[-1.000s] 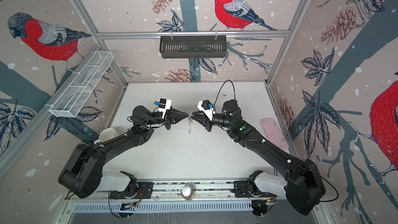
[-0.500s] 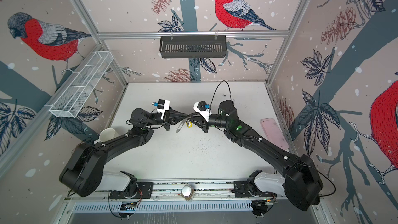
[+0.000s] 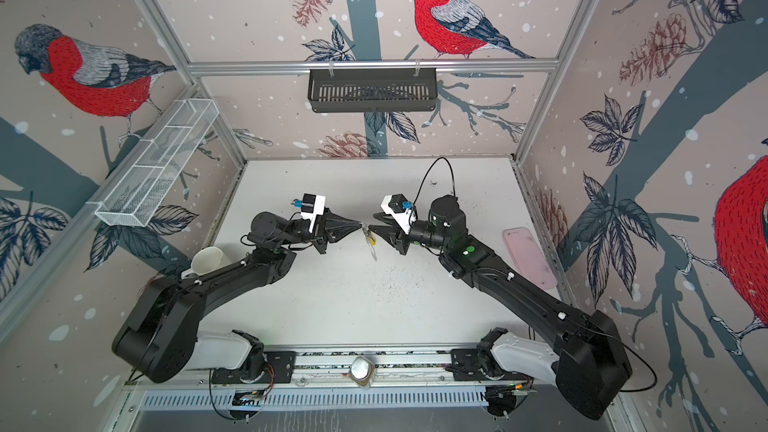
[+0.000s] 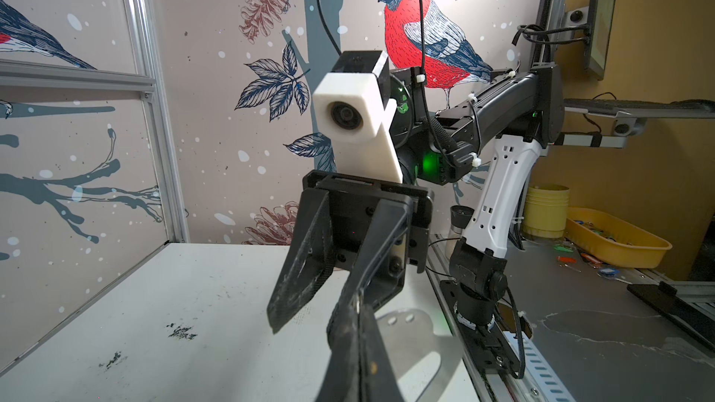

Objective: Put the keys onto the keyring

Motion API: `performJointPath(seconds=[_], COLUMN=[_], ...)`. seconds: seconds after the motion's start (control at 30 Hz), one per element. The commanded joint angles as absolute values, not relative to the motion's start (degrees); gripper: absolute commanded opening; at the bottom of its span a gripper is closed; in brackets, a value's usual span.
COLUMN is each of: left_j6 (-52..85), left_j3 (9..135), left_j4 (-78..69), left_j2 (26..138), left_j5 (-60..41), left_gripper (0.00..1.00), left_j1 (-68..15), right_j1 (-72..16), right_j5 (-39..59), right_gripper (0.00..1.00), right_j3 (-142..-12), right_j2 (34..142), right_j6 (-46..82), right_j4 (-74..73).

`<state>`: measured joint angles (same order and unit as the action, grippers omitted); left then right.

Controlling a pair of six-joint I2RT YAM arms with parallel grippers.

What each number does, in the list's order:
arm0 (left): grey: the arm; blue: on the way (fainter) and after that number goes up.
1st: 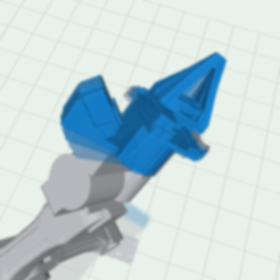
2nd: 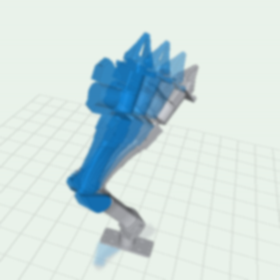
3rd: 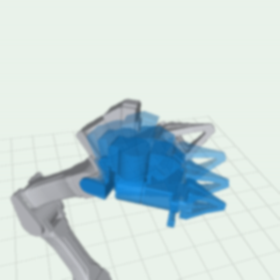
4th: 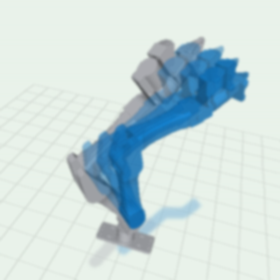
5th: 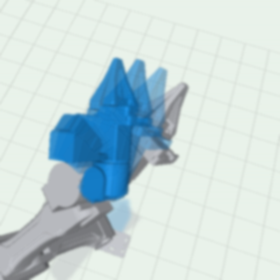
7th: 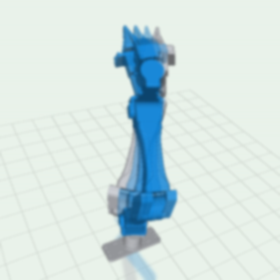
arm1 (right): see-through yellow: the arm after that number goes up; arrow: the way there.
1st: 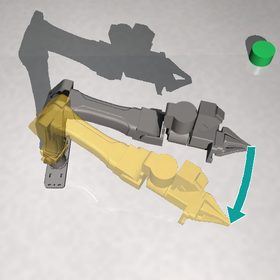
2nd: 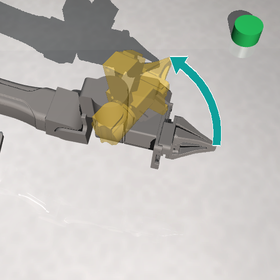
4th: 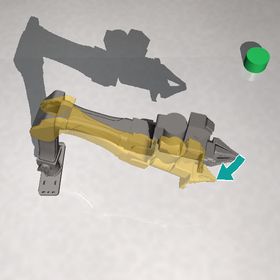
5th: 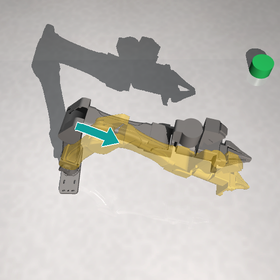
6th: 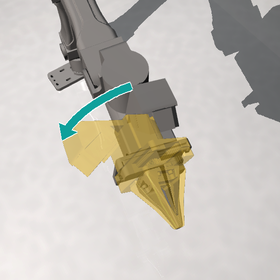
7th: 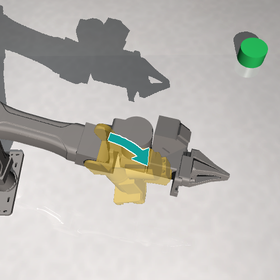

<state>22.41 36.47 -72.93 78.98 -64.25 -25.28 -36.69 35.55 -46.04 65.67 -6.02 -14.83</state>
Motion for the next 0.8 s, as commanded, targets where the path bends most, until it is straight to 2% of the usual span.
performJointPath(seconds=[0.0,0.33,0.77], left_j6=[22.0,22.3,22.4], left_j3=[36.4,36.5,36.5], left_j4=[-74.9,-75.2,-75.4], left_j2=[78.6,79.0,79.3], left_j5=[-63.9,-63.9,-64.0], left_gripper=[0.0,0.0,0.0], left_j1=[-25.2,-25.2,-25.2], right_j1=[-36.7,-37.6,-38.9], right_j5=[35.8,40.2,41.2], right_gripper=[0.33,0.27,0.23], right_j3=[-46.0,-47.1,-47.7], right_j2=[64.9,66.3,67.4], right_j6=[-6.6,-6.4,-6.1], right_j4=[-15.1,-17.3,-18.8])
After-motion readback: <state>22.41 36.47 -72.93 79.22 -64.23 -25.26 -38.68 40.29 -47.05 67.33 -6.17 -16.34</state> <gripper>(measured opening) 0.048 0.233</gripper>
